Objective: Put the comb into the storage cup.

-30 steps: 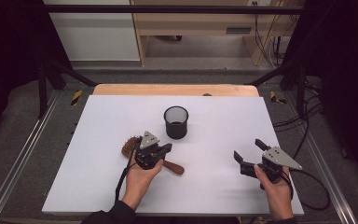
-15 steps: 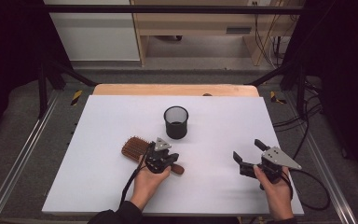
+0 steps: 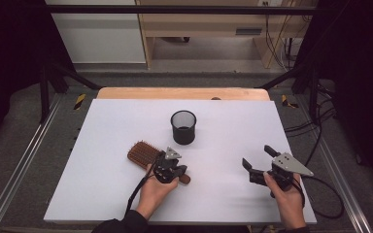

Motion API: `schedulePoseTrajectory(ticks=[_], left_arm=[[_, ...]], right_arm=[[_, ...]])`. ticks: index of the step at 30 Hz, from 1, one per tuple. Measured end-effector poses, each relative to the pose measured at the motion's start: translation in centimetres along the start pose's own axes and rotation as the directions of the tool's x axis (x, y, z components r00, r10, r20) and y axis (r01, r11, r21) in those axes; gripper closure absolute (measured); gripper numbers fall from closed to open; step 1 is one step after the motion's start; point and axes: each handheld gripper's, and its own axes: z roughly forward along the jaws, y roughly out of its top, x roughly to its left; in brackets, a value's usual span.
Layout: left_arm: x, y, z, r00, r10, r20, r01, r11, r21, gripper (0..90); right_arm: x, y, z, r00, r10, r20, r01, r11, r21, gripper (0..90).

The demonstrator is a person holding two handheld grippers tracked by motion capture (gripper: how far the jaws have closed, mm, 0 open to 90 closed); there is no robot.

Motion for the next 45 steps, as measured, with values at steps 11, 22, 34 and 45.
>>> schedulePoseTrajectory(ticks=[11, 22, 34, 45], left_arm=[[0.4, -2.1, -1.7, 0.9999, -0.011, 0.011, 0.01, 0.9994, 0.034, 90.0], [2.0, -4.0, -4.1, 0.9996, -0.025, -0.015, 0.025, 0.9987, 0.045, 90.0], [4.2, -5.5, -6.1, 0.9972, -0.058, -0.047, 0.06, 0.9972, 0.044, 90.0], [5.8, -6.2, -7.4, 0.9941, -0.071, -0.082, 0.075, 0.9958, 0.052, 90.0]], right_arm=[[0.1, 0.0, 0.0, 1.0, -0.002, -0.005, 0.002, 1.0, 0.003, 6.9], [0.2, -0.1, 0.1, 1.0, -0.006, -0.008, 0.006, 1.0, 0.009, 6.9], [0.2, -0.1, 0.2, 0.9998, -0.012, -0.013, 0.012, 1.0, 0.016, 6.9], [0.3, -0.1, 0.2, 0.9998, -0.012, -0.017, 0.013, 1.0, 0.018, 6.8]])
